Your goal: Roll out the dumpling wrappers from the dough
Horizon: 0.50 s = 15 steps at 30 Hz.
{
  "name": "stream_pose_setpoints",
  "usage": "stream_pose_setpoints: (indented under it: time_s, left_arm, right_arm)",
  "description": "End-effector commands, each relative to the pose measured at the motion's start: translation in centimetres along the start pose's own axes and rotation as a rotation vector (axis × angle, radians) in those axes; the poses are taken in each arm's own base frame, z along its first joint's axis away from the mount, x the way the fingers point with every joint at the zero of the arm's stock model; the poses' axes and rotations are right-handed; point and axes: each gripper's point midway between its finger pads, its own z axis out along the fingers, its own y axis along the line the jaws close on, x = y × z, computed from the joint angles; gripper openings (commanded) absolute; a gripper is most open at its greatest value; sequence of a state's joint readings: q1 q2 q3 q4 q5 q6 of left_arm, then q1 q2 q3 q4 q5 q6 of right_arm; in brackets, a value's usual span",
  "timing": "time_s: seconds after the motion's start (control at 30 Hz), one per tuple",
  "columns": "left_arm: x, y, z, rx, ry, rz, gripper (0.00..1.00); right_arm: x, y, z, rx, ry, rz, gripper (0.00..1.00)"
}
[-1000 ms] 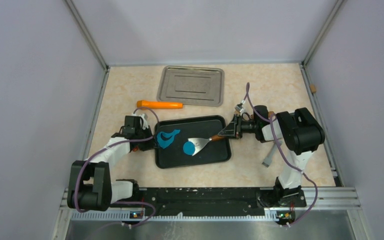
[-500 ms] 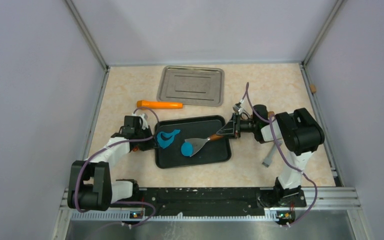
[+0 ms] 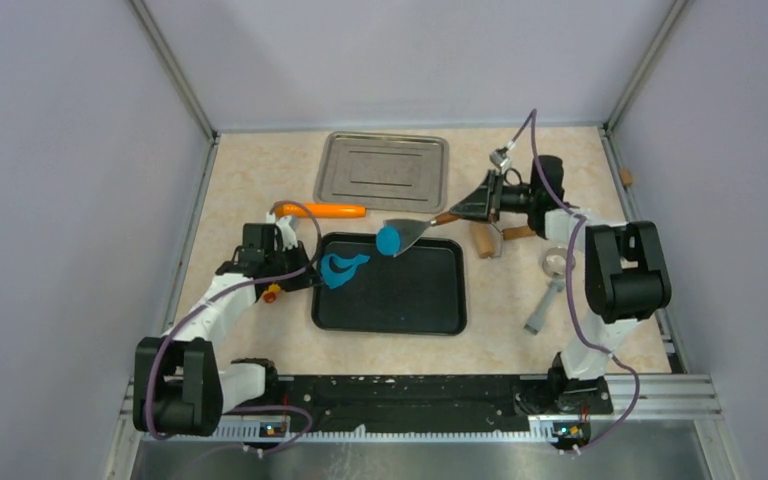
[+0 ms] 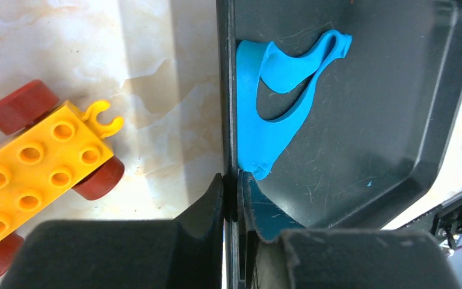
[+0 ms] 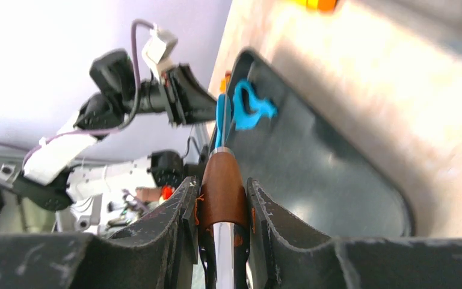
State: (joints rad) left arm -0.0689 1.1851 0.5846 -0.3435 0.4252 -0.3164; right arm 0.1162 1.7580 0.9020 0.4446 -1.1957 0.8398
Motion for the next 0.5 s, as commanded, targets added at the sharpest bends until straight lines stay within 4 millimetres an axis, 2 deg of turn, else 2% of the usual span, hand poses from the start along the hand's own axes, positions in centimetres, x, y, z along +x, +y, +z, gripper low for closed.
stream_pose_setpoints:
  time_s: [0.0,0.13,0.23,0.3,0.33,0.47]
  left_arm:
    - [-3.6,-3.4,-1.8,0.115,-0.114,0.060,0.20]
    - [-3.9,-4.1,-2.5,0.141,-0.114,0.091,0.45]
    - [-4.1,-5.0,-3.6,0.172,-0.089,0.197,0.60]
    - [-4.1,-5.4,-4.7,0.187,-0.056,0.330,0.62]
    - [-4.5,-5.0,-5.0,0.160,-0.052,0.402,0.63]
    - [-7.3,-3.4,-5.7,0.029,-0.081,0.532,0.64]
  right_arm:
    - [-6.0,1.8,-0.9,0.014,-0.051,-0.138,0.00]
    - [-10.7,1.3,-1.1,0.016,-0.100,-0.183,0.00]
    - [-13.9,-0.5,-2.2,0.034,-0.169,-0.164,0.00]
    - [-14.8,-2.4,-2.3,0.038,-0.199,-0.128,0.00]
    - [-15.1,-3.1,-2.2,0.047,-0.211,-0.112,0.00]
    - [-15.9,-4.4,-1.9,0.054,-0.243,-0.082,0.00]
